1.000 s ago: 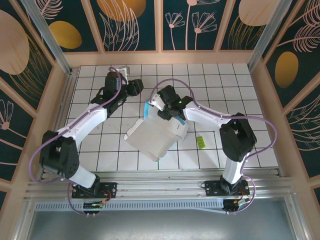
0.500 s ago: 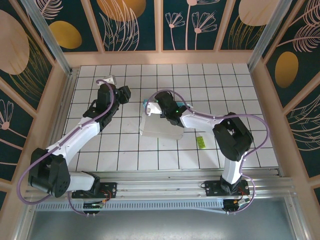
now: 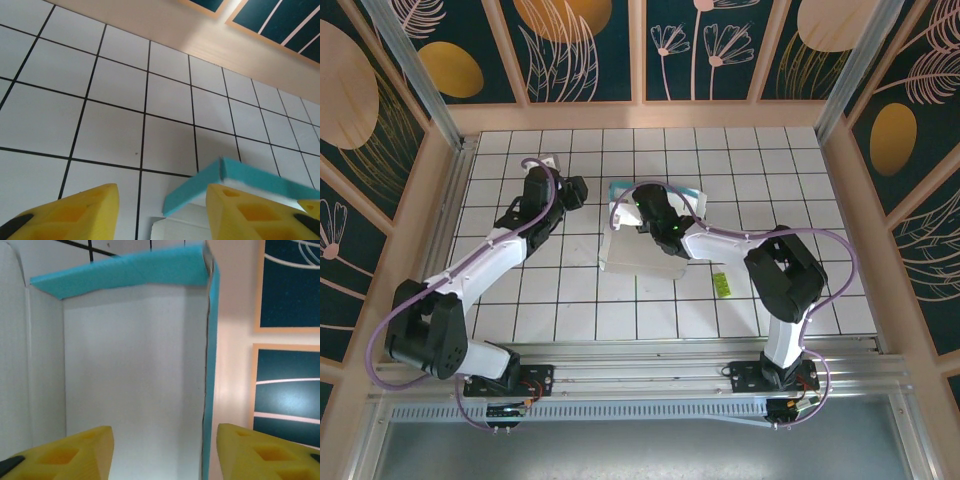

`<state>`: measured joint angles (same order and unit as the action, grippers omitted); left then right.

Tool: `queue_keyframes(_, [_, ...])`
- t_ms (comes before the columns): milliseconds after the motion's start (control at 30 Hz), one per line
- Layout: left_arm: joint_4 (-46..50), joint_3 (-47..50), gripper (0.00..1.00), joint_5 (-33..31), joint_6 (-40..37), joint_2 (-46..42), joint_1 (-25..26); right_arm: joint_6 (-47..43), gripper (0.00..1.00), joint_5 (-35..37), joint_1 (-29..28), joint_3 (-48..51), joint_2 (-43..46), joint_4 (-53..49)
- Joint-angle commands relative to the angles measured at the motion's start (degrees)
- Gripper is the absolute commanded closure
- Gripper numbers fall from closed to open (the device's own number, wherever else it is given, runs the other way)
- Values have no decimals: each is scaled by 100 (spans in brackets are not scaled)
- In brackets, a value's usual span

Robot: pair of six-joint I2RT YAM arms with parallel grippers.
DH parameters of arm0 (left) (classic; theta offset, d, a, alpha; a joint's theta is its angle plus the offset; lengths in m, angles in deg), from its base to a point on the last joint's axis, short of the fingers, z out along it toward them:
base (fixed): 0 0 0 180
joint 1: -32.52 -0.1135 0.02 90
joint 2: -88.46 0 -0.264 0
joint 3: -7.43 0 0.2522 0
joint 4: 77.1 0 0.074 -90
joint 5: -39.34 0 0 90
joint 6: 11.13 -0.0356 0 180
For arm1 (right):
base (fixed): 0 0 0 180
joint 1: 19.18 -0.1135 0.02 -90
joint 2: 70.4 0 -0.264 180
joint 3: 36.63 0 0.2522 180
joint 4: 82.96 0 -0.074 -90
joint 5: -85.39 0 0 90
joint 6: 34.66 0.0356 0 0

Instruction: Fold the paper box

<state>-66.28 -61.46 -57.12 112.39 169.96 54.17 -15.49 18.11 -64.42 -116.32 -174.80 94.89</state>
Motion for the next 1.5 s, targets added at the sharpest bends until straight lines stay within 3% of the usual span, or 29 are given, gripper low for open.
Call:
queue_keyframes(0, [-33, -279, 50, 198, 82, 94, -25, 212, 37, -62, -89, -174, 282, 69])
queue_keyframes(200, [-14, -392, 50, 462, 76, 224, -29, 658, 30, -4, -152, -180, 473, 119])
queue_keyframes(300, [2, -507, 50, 637, 115, 304, -29, 1584, 27, -34, -154, -301, 739, 87])
queue_keyframes(367, [74, -696, 51, 849, 151, 440, -29, 2775, 23, -140, -73, -467, 1015, -161])
queue_keyframes(467, [322, -1148, 51, 1243, 244, 787, -29, 5288, 18, -822, 363, -878, 1380, -1166])
queue_keyframes(600, [779, -1862, 51, 1652, 386, 1400, -29, 8789, 24, -2594, 1575, -1148, 1713, -2303])
queue_keyframes(667, [1092, -2272, 52, 1869, 428, 1808, -29, 10012, 33, -3731, 2302, -1017, 1767, -2471])
queue_keyframes(733, [1363, -2653, 52, 2163, 453, 2176, -29, 10685, 40, -4553, 2749, -851, 1719, -2454])
queue_keyframes(767, [1463, -2808, 52, 2320, 500, 2331, -29, 10822, 41, -4693, 2832, -826, 1672, -2486])
queue_keyframes(900, [1816, -3263, 53, 2445, 583, 2826, -29, 11061, 40, -4001, 2826, -1309, 1233, -3345])
queue_keyframes(1100, [1965, -3531, 54, 2506, 597, 3160, -29, 10888, 43, -4125, 2837, -1860, 501, -3916])
queue_keyframes(1467, [2044, -3563, 62, 2602, 604, 3360, -29, 10952, 57, -4317, 2827, -1695, 172, -3665])
